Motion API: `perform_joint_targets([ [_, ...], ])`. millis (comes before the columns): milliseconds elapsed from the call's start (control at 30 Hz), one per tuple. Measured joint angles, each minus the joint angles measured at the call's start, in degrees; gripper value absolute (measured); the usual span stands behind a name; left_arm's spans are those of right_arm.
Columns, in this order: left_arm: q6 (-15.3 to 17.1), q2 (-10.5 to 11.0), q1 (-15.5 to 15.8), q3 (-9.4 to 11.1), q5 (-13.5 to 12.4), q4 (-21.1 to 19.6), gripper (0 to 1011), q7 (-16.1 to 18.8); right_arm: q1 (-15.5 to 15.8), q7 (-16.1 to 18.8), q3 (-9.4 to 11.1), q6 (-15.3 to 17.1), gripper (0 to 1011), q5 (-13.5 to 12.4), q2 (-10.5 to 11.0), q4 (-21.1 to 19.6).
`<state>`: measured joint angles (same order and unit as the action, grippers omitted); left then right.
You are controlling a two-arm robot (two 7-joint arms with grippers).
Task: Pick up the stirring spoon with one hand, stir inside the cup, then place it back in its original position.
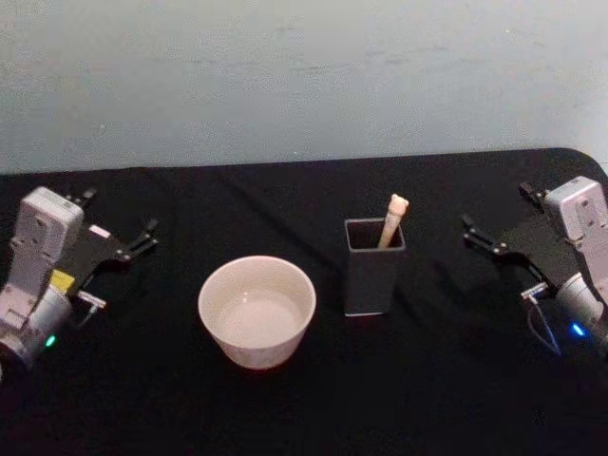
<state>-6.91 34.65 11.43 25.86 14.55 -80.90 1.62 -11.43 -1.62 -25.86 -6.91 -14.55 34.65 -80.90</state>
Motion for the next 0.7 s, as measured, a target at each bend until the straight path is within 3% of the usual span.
perform_joint_targets([
  [267,0.0,0.0,0.0,0.0,0.0,0.0,1001,0.0,0.9,1.6,1.4,0.0,1002,-1.1,-0.1,-1.0],
  [433,0.0,0.0,0.0,0.0,0.0,0.0,1001,0.0,2.4,4.7,3.7,0.1,1002,-4.7,0.2,-3.4],
  [700,0.0,0.0,0.0,0.0,0.0,0.0,1001,0.0,5.1,12.1,6.9,2.3,1002,-12.8,1.0,-7.9],
])
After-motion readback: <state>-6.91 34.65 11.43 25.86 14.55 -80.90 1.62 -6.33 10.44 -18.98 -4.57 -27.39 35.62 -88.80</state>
